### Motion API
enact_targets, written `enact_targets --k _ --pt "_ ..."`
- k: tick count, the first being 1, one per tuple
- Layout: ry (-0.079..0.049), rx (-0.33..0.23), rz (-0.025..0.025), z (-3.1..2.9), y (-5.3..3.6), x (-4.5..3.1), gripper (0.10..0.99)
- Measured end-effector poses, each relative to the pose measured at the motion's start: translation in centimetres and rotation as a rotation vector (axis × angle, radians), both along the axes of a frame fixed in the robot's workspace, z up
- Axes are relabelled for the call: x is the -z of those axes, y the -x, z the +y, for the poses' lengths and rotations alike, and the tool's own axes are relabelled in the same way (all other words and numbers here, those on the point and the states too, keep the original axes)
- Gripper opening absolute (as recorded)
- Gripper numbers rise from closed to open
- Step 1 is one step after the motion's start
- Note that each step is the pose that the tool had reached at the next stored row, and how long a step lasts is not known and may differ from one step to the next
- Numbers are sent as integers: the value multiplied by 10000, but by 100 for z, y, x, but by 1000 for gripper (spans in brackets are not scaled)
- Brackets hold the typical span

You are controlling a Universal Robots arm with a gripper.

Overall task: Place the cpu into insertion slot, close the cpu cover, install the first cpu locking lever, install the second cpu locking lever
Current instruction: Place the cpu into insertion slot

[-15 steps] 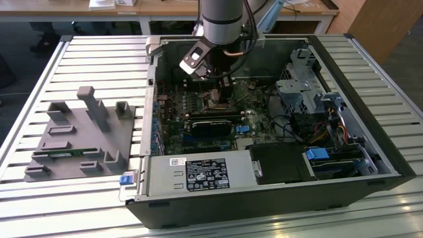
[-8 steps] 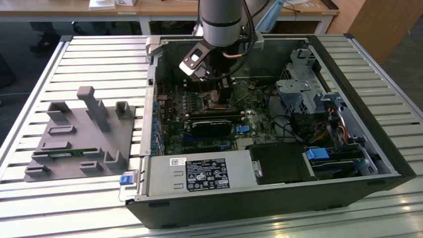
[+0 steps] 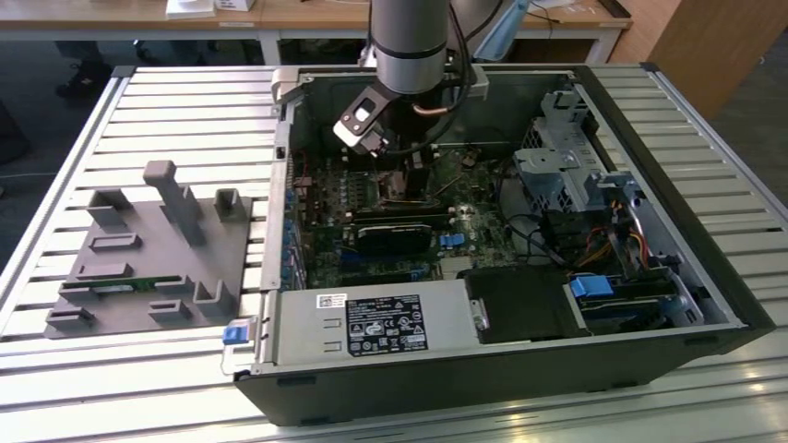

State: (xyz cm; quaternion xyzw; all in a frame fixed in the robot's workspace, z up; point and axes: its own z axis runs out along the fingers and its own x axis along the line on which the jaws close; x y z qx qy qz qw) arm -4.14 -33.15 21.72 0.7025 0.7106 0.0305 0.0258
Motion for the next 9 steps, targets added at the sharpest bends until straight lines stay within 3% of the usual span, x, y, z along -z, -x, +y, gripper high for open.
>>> enact_targets --k 9 --pt "-1 11 0 32 9 72 537"
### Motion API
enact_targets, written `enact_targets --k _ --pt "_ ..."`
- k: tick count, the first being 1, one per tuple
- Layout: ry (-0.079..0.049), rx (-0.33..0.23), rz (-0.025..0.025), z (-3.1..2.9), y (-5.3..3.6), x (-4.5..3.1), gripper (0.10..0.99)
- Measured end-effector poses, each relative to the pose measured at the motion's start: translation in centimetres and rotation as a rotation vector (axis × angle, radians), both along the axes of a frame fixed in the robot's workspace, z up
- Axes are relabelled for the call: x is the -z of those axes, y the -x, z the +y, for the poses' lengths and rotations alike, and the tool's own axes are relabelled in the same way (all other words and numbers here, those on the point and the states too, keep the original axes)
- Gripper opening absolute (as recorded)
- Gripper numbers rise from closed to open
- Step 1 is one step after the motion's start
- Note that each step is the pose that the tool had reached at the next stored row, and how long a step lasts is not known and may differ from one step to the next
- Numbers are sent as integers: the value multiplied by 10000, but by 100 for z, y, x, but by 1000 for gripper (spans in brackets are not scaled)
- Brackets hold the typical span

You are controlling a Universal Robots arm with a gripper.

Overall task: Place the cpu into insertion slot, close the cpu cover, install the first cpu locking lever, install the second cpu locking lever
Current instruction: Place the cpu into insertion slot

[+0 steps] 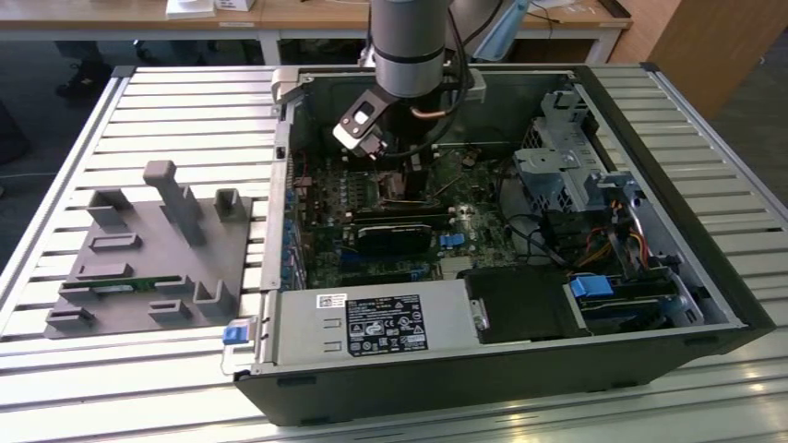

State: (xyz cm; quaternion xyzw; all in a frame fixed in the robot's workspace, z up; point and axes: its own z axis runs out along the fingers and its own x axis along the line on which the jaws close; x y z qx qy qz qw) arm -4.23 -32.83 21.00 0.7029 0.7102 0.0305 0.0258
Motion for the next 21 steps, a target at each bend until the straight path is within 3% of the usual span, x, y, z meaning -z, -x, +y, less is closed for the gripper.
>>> enact_targets --k 7,21 --pt "0 20 5 41 1 45 537" --pt "-1 22 5 44 1 70 537"
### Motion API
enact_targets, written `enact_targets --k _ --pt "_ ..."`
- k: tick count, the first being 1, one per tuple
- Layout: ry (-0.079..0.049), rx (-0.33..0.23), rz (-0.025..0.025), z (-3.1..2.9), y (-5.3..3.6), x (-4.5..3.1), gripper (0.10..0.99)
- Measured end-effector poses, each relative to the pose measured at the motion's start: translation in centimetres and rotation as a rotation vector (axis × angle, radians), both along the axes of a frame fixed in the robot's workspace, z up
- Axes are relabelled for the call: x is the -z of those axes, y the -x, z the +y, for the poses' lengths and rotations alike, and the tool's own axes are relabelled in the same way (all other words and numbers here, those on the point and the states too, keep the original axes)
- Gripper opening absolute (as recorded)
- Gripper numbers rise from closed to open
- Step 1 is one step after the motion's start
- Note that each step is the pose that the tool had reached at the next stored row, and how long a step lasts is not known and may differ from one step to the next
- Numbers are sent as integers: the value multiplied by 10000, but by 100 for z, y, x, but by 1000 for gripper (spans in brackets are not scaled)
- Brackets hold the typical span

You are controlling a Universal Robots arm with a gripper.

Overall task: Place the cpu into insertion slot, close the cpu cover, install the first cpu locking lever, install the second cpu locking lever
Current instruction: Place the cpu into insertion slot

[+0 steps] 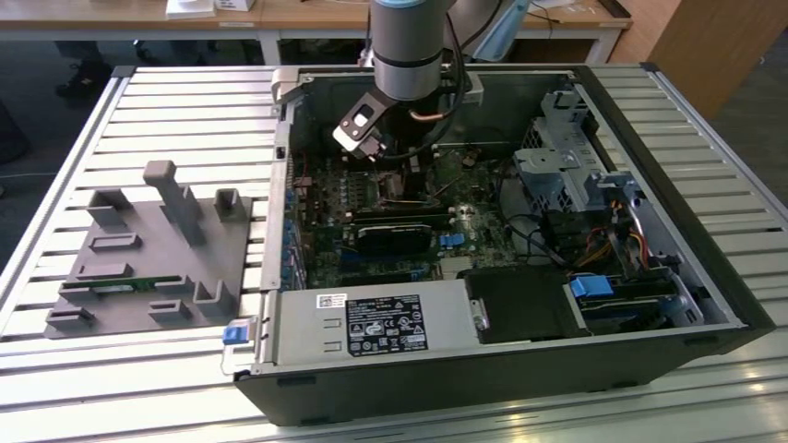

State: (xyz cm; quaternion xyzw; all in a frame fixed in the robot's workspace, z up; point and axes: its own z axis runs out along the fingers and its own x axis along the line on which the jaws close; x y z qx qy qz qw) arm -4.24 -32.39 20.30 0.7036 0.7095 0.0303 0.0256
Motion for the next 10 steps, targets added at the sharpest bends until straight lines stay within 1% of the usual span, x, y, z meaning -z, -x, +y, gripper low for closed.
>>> enact_targets --k 10 --pt "1 22 6 32 1 45 537"
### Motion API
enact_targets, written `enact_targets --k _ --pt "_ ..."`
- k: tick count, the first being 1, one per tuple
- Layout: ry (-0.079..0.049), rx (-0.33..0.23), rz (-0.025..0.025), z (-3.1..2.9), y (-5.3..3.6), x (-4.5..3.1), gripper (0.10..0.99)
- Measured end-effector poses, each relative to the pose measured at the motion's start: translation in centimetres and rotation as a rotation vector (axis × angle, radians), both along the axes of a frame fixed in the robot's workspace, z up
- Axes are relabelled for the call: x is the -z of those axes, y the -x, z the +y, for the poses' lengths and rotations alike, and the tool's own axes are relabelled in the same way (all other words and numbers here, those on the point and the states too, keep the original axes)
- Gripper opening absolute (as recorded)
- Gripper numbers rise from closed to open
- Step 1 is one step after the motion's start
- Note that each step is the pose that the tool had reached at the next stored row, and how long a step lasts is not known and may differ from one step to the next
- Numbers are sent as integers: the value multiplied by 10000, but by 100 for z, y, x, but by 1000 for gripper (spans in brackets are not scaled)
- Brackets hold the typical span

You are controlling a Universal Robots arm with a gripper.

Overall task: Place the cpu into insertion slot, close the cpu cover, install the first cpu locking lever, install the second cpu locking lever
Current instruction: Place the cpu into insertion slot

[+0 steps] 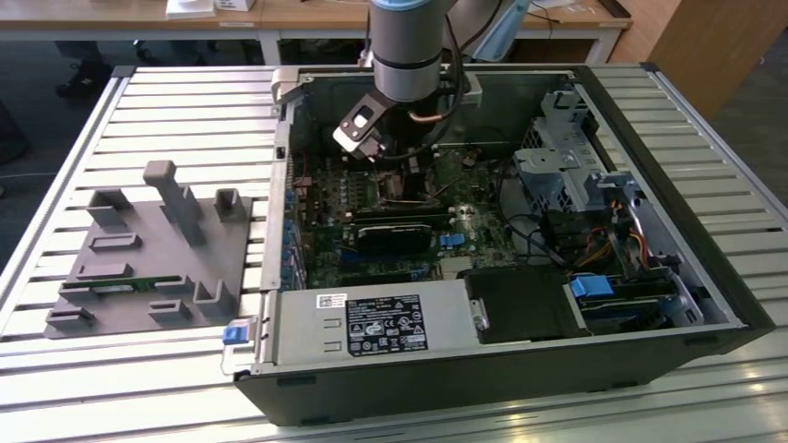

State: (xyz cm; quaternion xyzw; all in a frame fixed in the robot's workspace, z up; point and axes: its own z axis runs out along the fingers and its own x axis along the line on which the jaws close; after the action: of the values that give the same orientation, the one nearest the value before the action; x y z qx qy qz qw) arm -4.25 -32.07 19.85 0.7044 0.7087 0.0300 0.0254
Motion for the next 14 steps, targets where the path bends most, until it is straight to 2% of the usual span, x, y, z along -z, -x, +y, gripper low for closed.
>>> enact_targets --k 14 --pt "0 25 1 4 4 44 537"
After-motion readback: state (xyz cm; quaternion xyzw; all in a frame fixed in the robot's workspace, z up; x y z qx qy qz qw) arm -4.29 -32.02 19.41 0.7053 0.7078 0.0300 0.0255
